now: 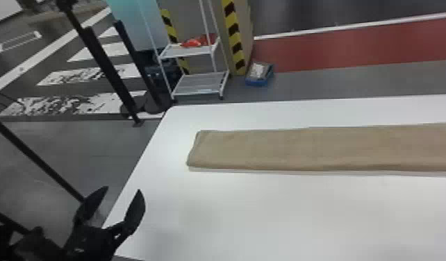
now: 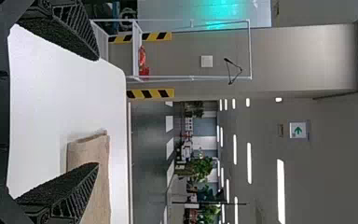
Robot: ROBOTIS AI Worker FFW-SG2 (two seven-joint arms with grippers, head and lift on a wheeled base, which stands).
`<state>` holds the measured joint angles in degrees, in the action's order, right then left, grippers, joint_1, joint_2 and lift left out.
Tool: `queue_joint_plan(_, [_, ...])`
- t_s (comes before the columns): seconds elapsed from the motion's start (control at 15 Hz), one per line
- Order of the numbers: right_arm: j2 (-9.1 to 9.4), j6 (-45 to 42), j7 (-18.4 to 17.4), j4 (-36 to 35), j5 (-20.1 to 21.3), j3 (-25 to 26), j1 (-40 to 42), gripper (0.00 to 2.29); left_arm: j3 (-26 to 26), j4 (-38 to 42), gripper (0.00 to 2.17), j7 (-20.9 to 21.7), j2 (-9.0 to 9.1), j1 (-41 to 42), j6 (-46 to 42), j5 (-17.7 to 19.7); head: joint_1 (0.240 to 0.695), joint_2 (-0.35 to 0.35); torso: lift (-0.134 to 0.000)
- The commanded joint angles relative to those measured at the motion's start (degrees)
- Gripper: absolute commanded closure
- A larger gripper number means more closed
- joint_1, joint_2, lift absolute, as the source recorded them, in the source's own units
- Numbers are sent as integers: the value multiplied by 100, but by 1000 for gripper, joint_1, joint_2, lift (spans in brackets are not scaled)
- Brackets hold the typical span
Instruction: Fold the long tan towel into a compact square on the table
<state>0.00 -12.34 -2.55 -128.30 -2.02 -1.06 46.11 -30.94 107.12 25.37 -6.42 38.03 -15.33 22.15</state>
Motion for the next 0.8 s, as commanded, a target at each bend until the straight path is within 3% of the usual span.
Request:
queue_joint_plan(0.0, [5,0,0,-11,0,0,3,134,9,64,76,-6,0,-15,18,0,695,350,-123])
queue_joint_plan(0.2, [5,18,0,-2,0,0,3,134,53,275,76,-24,0,-138,334,-79,695,350,-123])
queue_joint_plan(0.53, [5,88,0,-2,9,0,3,134,53,872,83,126,-9,-902,2408,-457,695,314,-123])
queue_joint_plan(0.73, [5,105,0,-11,26,-17,3,134,167,1083,107,231,0,-1632,3955,-932,695,277,-123])
